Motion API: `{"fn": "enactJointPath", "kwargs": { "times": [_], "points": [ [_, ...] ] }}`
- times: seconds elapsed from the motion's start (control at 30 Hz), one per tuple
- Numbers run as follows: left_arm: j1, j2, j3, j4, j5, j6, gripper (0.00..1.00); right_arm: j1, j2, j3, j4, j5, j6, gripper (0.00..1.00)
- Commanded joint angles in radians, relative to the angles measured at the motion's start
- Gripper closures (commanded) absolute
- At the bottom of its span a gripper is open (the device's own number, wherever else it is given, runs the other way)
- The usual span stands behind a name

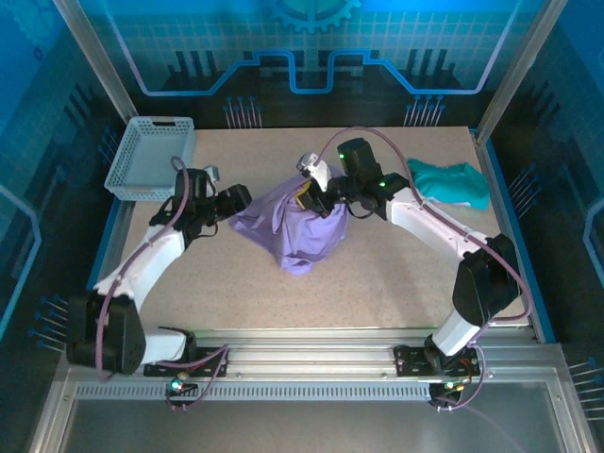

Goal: Fold the inside-out t-shirt

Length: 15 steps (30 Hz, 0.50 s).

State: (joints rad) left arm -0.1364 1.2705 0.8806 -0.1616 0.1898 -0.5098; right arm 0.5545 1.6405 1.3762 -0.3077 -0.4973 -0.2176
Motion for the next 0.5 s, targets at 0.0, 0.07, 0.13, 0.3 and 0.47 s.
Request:
{"fn": "enactJointPath", "kwargs": {
  "times": [0.0, 0.07, 0.13, 0.3, 0.47],
  "points": [
    [-0.043, -0.078, -0.046, 0.2, 0.202, 0.098, 0.2, -0.005, -0.006, 0.015, -0.058, -0.065, -0.096, 1.0],
    [-0.063, -0.081, -0.064, 0.27, 0.267, 0.121, 0.18, -0.009, -0.013, 0.011, -0.069, -0.078, -0.117, 1.0],
    [-0.09, -0.068, -0.052, 0.287, 0.317, 0.159, 0.17, -0.015, -0.022, 0.005, -0.082, -0.082, -0.133, 1.0],
    [-0.133, 0.021, 0.022, 0.224, 0.373, 0.229, 0.15, -0.021, -0.045, -0.009, -0.093, -0.069, -0.15, 1.0],
    [-0.134, 0.109, 0.095, 0.218, 0.439, 0.225, 0.14, -0.022, -0.065, -0.032, -0.083, -0.069, -0.156, 1.0]
  ]
}}
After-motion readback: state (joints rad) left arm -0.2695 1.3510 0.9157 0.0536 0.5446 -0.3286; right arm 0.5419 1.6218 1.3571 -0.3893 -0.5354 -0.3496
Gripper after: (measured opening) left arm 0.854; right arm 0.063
